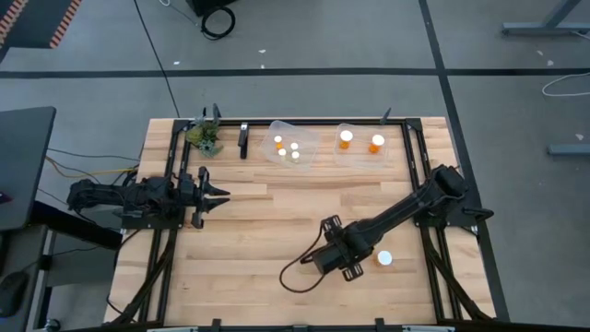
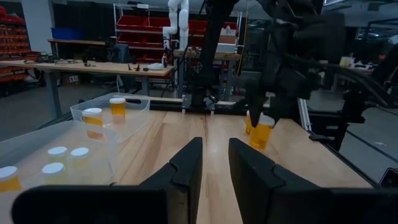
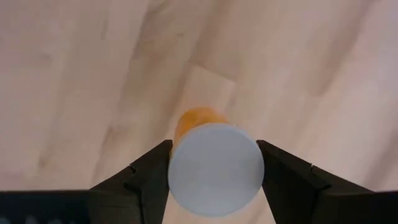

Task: Pick and place medicine bottles into bin by pill shape (circle, oval)
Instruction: Put the big orange pill bottle into the right transparent bin

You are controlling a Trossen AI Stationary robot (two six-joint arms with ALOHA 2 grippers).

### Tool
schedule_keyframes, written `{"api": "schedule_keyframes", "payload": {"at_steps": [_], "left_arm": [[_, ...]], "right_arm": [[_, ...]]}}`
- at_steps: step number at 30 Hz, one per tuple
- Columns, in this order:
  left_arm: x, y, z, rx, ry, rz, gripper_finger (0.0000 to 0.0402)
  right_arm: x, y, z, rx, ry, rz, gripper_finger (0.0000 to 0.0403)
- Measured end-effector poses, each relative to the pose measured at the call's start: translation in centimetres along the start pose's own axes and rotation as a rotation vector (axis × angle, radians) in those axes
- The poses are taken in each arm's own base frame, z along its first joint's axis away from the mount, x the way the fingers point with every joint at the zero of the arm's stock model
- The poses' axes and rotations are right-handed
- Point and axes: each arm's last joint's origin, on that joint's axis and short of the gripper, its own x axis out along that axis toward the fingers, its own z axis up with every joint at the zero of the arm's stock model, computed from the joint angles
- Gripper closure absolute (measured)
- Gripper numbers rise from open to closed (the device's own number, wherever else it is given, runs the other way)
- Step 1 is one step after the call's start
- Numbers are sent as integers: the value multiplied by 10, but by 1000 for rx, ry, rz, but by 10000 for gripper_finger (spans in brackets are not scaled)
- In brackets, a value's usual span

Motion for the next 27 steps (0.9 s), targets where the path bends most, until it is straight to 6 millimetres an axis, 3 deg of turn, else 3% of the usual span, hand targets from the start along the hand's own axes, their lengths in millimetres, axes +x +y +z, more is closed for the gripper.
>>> {"api": "schedule_keyframes", "payload": {"at_steps": [7, 22, 27], "left_arm": [[0, 0, 0, 0, -2, 0, 308], [0, 0, 0, 0, -2, -1, 313], [0, 0, 0, 0, 0, 0, 316]], "right_arm": [[-19, -20, -6, 16, -40, -52, 178], [-19, -70, -13, 5, 2, -75, 177], [-28, -90, -20, 29, -8, -86, 177]]}}
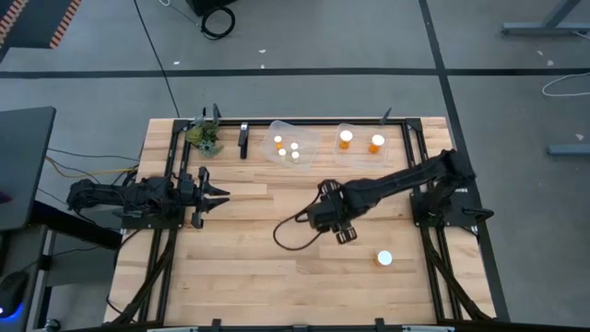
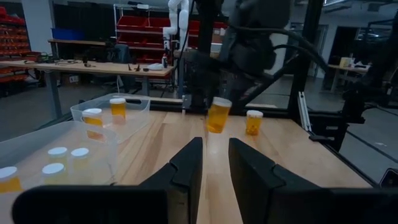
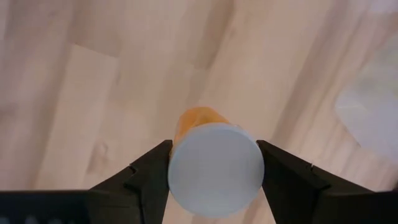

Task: Pick and place medicine bottles into bin by pill shape (circle, oval)
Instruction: Put the big orange pill bottle into the right transparent bin

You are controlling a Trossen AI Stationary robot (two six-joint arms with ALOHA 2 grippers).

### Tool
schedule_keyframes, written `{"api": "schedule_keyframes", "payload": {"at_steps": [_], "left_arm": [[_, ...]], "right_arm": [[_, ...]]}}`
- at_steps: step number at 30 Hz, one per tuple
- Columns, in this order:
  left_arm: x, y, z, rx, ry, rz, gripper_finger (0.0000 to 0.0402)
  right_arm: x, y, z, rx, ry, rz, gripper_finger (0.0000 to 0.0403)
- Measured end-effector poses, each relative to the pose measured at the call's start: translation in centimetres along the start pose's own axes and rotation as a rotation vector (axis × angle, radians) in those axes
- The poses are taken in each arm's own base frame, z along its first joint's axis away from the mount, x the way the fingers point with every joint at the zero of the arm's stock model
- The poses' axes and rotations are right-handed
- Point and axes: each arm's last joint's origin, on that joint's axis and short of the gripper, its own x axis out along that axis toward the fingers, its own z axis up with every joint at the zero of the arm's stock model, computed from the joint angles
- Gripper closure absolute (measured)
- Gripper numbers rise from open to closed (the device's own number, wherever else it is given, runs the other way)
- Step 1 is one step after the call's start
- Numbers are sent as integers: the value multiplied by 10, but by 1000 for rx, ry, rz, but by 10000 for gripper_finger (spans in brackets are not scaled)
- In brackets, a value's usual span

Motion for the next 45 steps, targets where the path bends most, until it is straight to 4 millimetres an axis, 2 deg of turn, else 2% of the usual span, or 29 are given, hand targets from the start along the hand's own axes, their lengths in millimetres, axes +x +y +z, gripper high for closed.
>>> {"api": "schedule_keyframes", "payload": {"at_steps": [16, 26, 37, 45], "left_arm": [[0, 0, 0, 0, -3, 0, 308], [0, 0, 0, 0, -2, 0, 317], [0, 0, 0, 0, -3, 0, 308], [0, 0, 0, 0, -2, 0, 307]], "right_arm": [[-22, -64, -26, 78, -55, -60, 177], [-15, -108, -45, 131, -26, -49, 177], [-6, -162, -83, 271, 56, -61, 177], [-1, -203, -121, 430, 80, -49, 177]]}}
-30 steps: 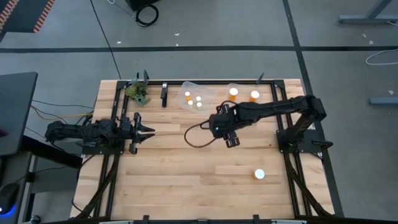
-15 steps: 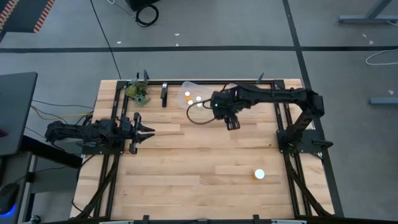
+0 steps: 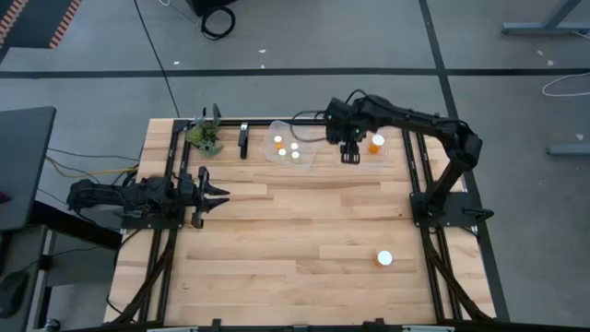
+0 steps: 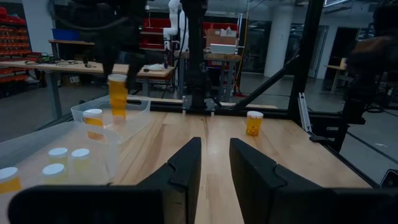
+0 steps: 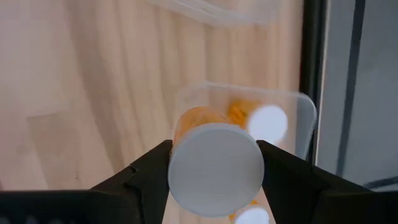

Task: Pick and place medicine bottles into bin by pill shape (circle, oval)
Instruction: Put the big orange pill bottle into the right transparent bin

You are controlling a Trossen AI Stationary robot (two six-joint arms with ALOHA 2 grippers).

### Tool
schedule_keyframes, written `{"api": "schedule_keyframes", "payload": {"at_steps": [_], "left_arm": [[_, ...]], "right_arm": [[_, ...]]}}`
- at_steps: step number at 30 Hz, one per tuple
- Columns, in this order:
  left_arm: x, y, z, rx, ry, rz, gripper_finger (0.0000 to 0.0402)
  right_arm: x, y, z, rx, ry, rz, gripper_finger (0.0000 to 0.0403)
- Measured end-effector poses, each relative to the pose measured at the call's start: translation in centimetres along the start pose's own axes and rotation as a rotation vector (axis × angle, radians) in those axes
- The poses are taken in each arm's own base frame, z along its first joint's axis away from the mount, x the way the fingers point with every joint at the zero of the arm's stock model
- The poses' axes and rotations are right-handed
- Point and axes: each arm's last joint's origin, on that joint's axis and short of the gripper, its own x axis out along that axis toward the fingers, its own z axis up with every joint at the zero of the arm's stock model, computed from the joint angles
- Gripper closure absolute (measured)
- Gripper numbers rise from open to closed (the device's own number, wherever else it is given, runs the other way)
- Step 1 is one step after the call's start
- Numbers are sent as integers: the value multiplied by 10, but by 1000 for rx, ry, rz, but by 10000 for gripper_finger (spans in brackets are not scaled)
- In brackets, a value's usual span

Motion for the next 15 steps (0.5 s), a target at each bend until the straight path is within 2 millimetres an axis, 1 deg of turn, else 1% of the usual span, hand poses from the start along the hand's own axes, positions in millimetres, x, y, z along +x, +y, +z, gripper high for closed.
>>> {"api": "schedule_keyframes", "payload": {"at_steps": [4, 7, 15], "left_arm": [[0, 0, 0, 0, 0, 0, 311], [0, 0, 0, 0, 0, 0, 314], [0, 0, 0, 0, 0, 0, 312]], "right_arm": [[4, -25, -12, 113, 8, 12, 177], [6, -38, -19, 193, 5, 35, 177], [9, -57, -31, 274, 14, 32, 177]]}}
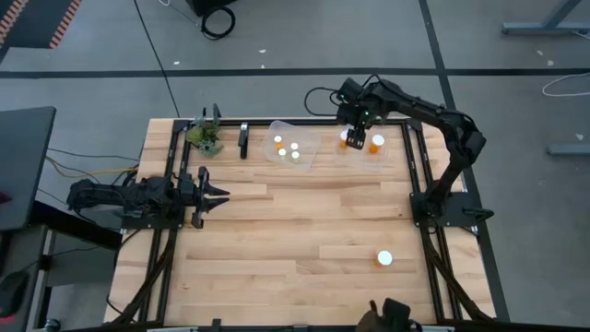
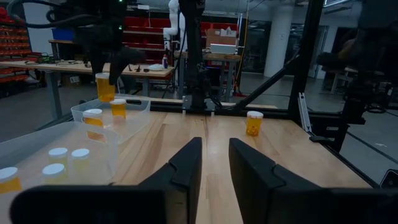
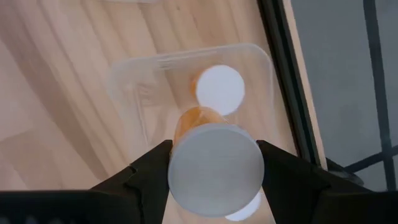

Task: Pick and place medicine bottles into bin by pill shape (circle, oval)
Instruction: Put the big orange pill bottle into the right transparent bin

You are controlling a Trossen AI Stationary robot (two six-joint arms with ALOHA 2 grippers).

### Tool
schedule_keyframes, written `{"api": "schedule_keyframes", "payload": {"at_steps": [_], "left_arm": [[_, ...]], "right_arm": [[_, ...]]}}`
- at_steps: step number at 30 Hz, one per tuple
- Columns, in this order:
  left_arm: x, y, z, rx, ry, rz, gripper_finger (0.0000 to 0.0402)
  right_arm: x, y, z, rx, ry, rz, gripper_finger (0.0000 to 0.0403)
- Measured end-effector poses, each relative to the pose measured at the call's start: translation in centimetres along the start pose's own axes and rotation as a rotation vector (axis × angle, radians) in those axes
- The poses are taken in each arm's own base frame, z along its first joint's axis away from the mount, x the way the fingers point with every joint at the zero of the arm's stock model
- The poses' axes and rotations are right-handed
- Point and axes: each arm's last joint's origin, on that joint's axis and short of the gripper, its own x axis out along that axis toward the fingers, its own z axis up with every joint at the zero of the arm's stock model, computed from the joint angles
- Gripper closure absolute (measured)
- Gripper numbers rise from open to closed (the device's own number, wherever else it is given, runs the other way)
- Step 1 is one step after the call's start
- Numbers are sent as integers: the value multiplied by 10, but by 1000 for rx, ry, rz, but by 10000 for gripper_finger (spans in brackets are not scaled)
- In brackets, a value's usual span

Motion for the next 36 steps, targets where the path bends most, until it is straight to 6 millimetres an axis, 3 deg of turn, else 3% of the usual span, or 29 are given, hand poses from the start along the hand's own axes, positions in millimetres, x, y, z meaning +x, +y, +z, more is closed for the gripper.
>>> {"api": "schedule_keyframes", "payload": {"at_steps": [10, 18, 28, 36], "left_arm": [[0, 0, 0, 0, 0, 0, 308], [0, 0, 0, 0, 0, 0, 311], [0, 0, 0, 0, 0, 0, 312], [0, 0, 0, 0, 0, 0, 308]], "right_arm": [[43, -15, -26, 103, 95, 10, 177], [76, -10, -41, 92, 105, 29, 177], [86, -5, -46, 84, 103, 88, 176], [86, -5, -46, 89, 98, 86, 148]]}}
